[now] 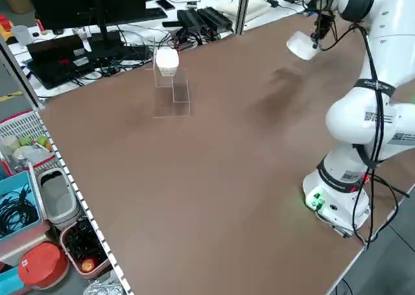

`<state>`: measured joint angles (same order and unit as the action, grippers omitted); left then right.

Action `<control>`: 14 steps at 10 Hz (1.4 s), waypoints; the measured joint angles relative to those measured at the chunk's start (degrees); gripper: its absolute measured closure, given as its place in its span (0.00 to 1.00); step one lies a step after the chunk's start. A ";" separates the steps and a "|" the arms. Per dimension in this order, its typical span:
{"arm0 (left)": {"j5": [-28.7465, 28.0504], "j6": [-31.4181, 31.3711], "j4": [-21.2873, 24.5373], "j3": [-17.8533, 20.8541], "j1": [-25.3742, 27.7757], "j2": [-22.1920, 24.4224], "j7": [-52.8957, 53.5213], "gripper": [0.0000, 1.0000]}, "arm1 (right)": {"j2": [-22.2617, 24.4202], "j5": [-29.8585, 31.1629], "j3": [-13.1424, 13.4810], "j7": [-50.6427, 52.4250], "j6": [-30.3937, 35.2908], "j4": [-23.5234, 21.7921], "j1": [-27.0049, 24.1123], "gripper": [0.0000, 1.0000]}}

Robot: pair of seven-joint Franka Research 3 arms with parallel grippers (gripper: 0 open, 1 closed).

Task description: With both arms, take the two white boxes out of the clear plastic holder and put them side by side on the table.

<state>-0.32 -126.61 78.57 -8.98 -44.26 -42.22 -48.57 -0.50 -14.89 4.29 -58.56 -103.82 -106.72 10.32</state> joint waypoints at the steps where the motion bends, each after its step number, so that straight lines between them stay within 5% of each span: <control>1: 0.01 -0.90 -0.07 -1.31 -0.67 -1.41 1.04 0.97 | 0.00 0.00 0.01 0.00 -0.03 -0.01 -0.11 0.00; 6: 0.20 -5.55 -2.04 -2.52 -2.70 -6.35 3.61 0.95 | 0.00 -0.01 -0.01 -0.02 -0.61 -0.09 -0.11 0.00; 8: 0.95 -6.82 -2.21 -2.49 -2.63 -6.66 3.47 0.86 | 0.00 -0.01 -0.04 -0.02 -0.64 -0.16 -0.06 0.00; 12: 2.43 -8.14 -4.31 -2.23 -2.06 -5.34 -1.33 0.29 | -0.01 0.89 -0.83 0.21 -2.33 -1.15 3.62 0.00; 14: 2.43 -2.41 -4.78 -1.32 0.29 -1.06 -3.45 0.01 | -0.14 2.47 -1.00 0.19 -3.13 -1.46 7.17 0.00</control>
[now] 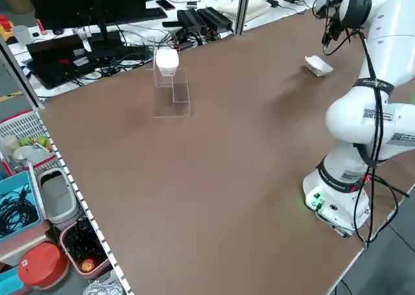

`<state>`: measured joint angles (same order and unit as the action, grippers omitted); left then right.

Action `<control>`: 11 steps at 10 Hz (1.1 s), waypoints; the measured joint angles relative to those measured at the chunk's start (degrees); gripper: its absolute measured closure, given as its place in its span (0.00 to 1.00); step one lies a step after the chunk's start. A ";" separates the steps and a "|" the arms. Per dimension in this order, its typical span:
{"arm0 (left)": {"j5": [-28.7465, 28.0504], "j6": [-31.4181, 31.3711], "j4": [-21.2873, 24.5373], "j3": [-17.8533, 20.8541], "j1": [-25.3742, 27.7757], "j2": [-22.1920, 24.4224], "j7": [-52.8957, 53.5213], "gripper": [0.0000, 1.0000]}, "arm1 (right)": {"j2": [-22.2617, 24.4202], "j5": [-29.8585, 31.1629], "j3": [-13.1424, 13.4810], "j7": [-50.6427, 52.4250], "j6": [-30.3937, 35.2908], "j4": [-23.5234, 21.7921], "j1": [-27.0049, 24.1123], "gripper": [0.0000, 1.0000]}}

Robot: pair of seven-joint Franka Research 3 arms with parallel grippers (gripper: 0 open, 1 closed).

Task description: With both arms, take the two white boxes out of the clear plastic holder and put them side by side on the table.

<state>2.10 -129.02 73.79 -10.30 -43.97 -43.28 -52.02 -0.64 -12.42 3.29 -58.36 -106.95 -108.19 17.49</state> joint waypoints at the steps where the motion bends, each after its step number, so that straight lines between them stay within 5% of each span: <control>1: 0.00 5.20 0.03 0.20 3.29 2.20 0.00 0.00 | -0.15 0.39 -0.05 0.00 -1.49 -0.70 2.02 0.00; 4: -1.47 16.40 3.05 0.22 13.78 6.89 1.62 0.01 | -1.08 1.53 -0.27 1.25 -9.49 -6.87 9.17 0.00; 7: -5.86 17.56 14.58 0.25 22.95 15.52 10.24 0.01 | -1.72 1.65 -0.41 4.76 -20.37 -15.19 16.49 0.02; 11: -12.03 18.21 27.14 0.31 36.26 26.44 31.13 0.05 | -5.97 1.80 -0.44 6.31 -26.20 -18.09 20.32 0.05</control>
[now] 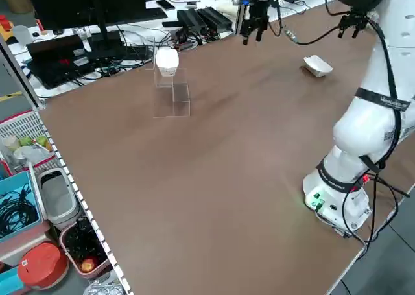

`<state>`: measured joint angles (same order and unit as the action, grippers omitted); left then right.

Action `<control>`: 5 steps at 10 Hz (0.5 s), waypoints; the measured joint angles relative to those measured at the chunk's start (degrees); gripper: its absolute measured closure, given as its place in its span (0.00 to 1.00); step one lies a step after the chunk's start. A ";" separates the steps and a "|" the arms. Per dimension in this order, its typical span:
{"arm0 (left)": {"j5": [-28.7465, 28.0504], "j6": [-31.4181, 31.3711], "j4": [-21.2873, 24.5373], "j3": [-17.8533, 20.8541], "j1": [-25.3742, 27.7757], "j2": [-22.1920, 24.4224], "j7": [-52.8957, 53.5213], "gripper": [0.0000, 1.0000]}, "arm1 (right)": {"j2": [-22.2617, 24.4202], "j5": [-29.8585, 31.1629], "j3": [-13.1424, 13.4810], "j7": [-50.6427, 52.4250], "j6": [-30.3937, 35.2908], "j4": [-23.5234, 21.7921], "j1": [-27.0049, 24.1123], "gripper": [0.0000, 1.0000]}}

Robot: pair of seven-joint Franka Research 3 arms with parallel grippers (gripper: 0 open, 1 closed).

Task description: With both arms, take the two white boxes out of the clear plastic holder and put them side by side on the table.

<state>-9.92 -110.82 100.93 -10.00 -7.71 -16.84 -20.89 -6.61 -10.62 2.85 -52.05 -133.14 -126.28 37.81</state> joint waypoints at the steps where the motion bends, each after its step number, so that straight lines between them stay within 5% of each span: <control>1: -2.37 0.98 0.96 0.00 2.06 0.53 5.79 0.08 | -1.85 0.00 -0.02 0.12 -2.39 -0.36 0.28 0.05; 5: -9.48 1.11 1.59 -0.04 9.18 0.50 27.28 0.15 | -8.37 0.00 -0.06 0.75 -10.41 -0.50 1.22 0.10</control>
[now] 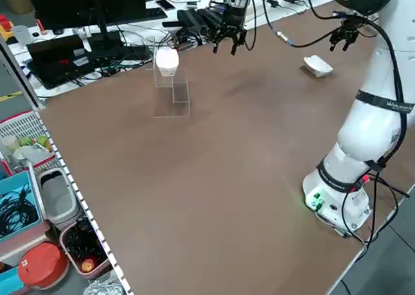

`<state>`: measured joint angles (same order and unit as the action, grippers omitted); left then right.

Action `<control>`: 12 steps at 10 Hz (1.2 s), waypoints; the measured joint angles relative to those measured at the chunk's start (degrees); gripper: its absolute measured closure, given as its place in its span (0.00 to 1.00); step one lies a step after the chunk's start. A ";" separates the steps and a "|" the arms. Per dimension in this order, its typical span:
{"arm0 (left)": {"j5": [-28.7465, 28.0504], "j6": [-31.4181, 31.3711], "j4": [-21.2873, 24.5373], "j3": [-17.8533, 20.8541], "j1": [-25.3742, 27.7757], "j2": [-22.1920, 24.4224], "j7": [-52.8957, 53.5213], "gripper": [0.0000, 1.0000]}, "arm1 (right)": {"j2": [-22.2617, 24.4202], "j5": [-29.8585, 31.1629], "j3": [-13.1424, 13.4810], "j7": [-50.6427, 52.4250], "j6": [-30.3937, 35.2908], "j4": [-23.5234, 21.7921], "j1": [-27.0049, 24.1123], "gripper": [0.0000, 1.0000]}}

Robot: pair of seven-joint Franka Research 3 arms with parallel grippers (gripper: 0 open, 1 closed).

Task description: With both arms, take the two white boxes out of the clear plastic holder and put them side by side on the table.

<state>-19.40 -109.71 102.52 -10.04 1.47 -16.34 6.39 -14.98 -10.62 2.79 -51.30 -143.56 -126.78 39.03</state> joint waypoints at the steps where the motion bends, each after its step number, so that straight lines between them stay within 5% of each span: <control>1: -0.64 -1.04 0.00 -0.01 1.66 -0.08 4.45 0.16 | -1.33 0.00 -0.09 0.00 -1.95 0.03 0.54 0.10; 12: -11.47 -6.79 -7.98 0.06 10.76 -9.75 19.75 0.23 | -7.89 -0.73 -4.40 -0.05 -7.40 1.83 1.43 0.25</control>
<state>-30.87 -116.49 94.53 -9.98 12.23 -26.10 26.13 -22.87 -11.35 -1.61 -51.35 -150.95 -124.95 40.46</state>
